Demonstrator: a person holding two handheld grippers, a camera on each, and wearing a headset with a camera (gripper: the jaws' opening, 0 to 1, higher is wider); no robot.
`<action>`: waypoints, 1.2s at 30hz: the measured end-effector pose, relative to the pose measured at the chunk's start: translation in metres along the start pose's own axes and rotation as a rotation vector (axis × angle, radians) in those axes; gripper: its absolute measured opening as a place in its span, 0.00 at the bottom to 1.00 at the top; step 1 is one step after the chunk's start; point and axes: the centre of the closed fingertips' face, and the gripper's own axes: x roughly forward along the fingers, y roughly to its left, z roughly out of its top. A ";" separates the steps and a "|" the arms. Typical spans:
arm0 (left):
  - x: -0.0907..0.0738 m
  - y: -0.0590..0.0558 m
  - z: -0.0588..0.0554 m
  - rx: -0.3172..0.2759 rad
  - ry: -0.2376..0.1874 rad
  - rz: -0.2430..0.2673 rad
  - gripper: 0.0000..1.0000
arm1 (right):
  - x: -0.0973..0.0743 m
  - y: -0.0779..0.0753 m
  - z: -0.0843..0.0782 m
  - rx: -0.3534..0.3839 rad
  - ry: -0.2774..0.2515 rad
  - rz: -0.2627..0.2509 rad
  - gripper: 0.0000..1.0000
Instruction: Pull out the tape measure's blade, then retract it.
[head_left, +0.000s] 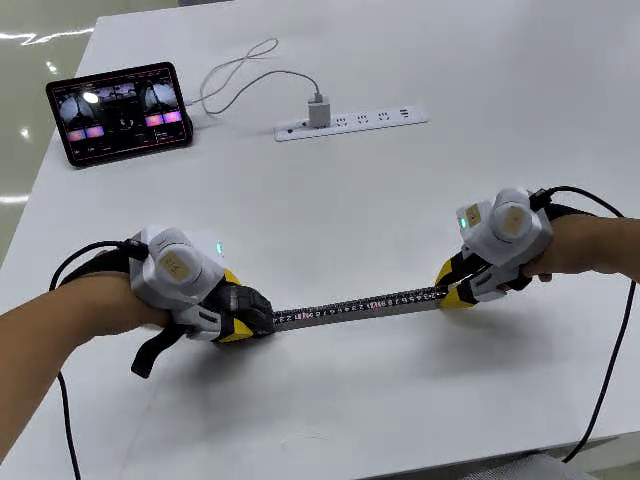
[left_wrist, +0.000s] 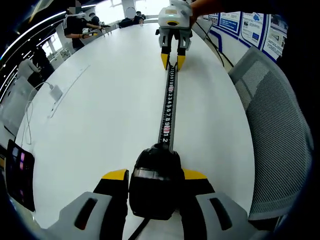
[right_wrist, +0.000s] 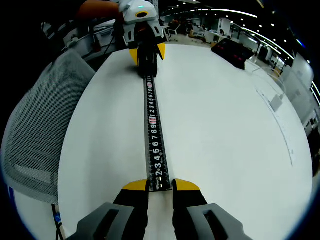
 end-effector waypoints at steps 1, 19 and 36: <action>0.000 -0.001 0.000 0.002 -0.001 -0.005 0.36 | -0.001 -0.001 -0.001 -0.004 0.000 0.001 0.18; -0.009 -0.006 -0.004 -0.047 -0.023 -0.030 0.53 | -0.011 0.002 -0.002 0.045 -0.005 -0.003 0.31; -0.025 0.009 0.005 -0.280 -0.145 0.087 0.83 | -0.029 -0.014 0.004 0.184 -0.109 -0.141 0.56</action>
